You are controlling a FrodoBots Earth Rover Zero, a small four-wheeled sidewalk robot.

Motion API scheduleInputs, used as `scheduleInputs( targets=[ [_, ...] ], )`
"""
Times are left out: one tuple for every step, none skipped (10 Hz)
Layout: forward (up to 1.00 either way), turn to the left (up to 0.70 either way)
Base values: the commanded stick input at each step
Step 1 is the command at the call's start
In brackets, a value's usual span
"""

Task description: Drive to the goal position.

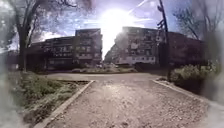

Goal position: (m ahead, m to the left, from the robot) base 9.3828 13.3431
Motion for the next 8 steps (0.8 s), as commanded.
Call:
scheduleInputs(
  targets=[
    [0.70,0.00],
    [0.70,0.00],
    [0.70,0.00],
    [0.70,0.00],
    [0.70,0.00],
    [0.70,0.00],
    [0.70,0.00],
    [0.70,0.00]
  ],
)
